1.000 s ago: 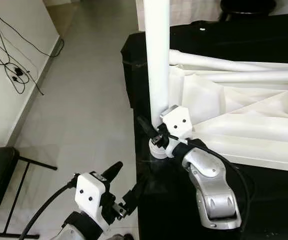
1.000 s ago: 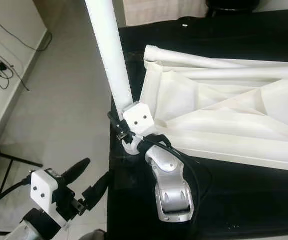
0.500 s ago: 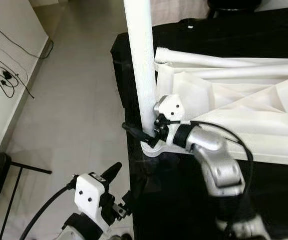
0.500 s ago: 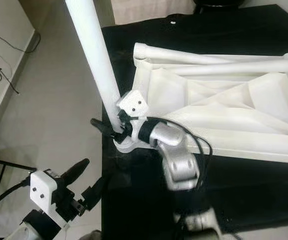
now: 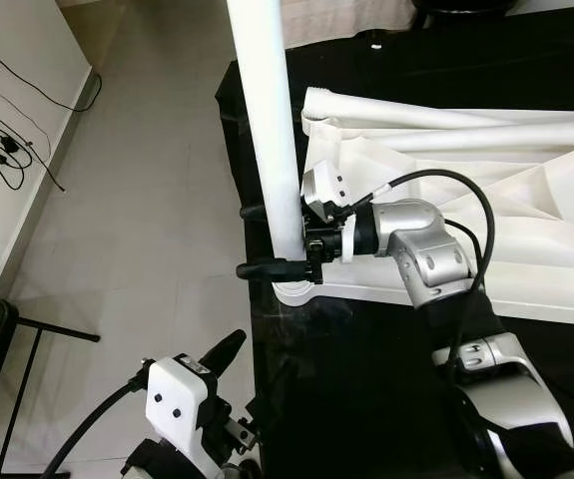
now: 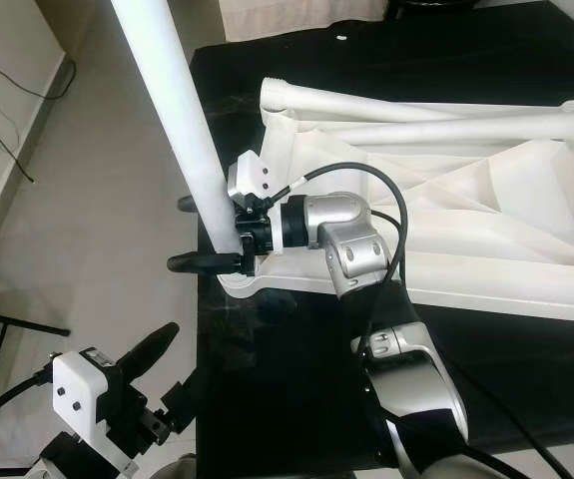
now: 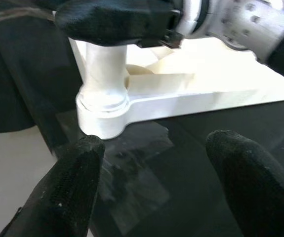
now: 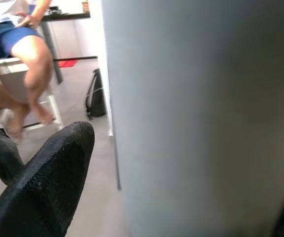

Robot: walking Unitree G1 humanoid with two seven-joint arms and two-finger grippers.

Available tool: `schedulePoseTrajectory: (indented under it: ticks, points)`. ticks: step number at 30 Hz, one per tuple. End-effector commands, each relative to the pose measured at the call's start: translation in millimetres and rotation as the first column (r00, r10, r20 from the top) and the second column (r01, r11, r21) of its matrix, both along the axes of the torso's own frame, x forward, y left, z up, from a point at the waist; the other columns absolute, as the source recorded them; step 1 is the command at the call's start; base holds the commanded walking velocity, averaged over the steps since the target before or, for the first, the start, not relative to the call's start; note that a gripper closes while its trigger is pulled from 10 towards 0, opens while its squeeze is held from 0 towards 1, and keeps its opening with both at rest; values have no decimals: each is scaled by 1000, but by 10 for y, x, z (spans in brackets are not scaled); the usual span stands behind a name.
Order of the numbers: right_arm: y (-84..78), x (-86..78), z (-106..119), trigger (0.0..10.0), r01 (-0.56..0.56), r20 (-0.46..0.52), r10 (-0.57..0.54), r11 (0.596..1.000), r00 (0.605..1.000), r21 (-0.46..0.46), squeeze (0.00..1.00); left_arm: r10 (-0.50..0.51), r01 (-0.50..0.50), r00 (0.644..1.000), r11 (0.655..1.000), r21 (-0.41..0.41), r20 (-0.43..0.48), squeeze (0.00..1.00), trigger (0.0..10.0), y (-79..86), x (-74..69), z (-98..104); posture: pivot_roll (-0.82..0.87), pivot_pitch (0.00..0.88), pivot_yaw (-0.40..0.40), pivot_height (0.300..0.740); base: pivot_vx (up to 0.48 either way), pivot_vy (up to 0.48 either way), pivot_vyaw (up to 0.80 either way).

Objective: Building children table

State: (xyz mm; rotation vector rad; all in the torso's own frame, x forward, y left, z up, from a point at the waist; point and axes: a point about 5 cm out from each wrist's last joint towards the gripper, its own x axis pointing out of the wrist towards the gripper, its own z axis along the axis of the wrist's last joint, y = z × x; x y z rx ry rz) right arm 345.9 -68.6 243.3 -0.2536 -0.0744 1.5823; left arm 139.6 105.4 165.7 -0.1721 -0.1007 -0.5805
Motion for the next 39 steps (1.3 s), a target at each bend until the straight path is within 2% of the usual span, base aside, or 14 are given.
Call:
schedulePoseTrajectory:
  ticks: [1, 2, 3, 5, 18, 25, 26, 27, 28, 29, 33, 34, 38, 39]
  points:
    - [145, -16, -12, 10000, -78, -9, 78, 997, 997, -3, 0, -1, 2, 1000, 1000, 20, -15, 0, 10000, -2, -45, -2, 88, 275, 58, 740, 0, 0, 0]
    - [145, -16, -12, 10000, -78, -9, 78, 997, 997, -3, 0, -1, 2, 1000, 1000, 20, -15, 0, 10000, -2, -45, -2, 88, 275, 58, 740, 0, 0, 0]
    - [149, 8, -12, 4980, -95, -8, 95, 995, 995, -12, 0, -2, 3, 1000, 1000, 19, -18, 0, 10000, -8, -58, 1, 90, 279, 53, 740, 0, 0, 0]
    - [146, 18, -10, 0, -127, -14, 127, 992, 992, -25, 0, -4, 4, 1000, 1000, 15, -22, 0, 10000, -21, -85, 14, 91, 290, 50, 740, 0, 0, 0]
    - [90, 39, -59, 0, -155, -28, 154, 988, 988, -21, 0, -5, 5, 1000, 1000, 9, -26, 0, 10000, -42, -95, 30, 54, 300, 41, 740, 0, 0, 0]
    - [-161, -79, -61, 0, 250, 10, -254, 958, 967, 143, 0, -1, 1, 1000, 1000, 7, -19, 0, 10000, -34, -16, 2, 18, 277, 34, 740, 0, 0, 0]
    - [-167, -80, -192, 0, 637, -74, -635, 750, 769, 181, 0, 3, -3, 1000, 1000, 9, -15, 0, 10000, -15, 6, -4, -3, 270, 36, 740, 0, 0, 0]
    - [-167, -80, -192, 0, 637, -74, -635, 750, 769, 181, 0, 3, -3, 1000, 1000, 9, -15, 0, 10000, -15, 6, -4, -3, 270, 36, 740, 0, 0, 0]
    - [-296, -216, -412, 0, 856, -163, -840, 506, 517, 105, 0, 6, -6, 1000, 1000, 11, -12, 0, 10000, 2, 27, -7, -9, 270, 41, 740, 0, 0, 0]
    - [-367, -447, -613, 0, 931, -153, -918, 363, 366, 48, 0, 7, -7, 1000, 1000, 12, -8, 0, 10000, 11, 57, -13, -8, 260, 50, 740, 0, 0, 0]
    - [-403, -612, -715, 0, 955, -139, -945, 295, 294, 18, 0, 7, -7, 1000, 1000, 13, -6, 0, 10000, 17, 79, -18, -10, 257, 52, 740, 0, 0, 0]
    - [-306, -613, -759, 0, 925, -110, -919, 379, 379, 20, 0, 6, -6, 1000, 1000, 13, -7, 0, 10000, 18, 113, -36, -13, 218, 49, 740, 0, 0, 0]
    - [-171, -501, -759, 0, 889, -100, -884, 456, 457, 34, 0, 8, -8, 1000, 1000, 13, -8, 0, 10000, 24, 159, -61, -2, 205, 39, 740, 0, 0, 0]
    - [-136, -475, -739, 4157, 885, -107, -879, 464, 464, 34, 0, 10, -10, 1000, 1000, 13, -7, 0, 10000, 28, 170, -64, -3, 207, 39, 740, 0, 0, 0]
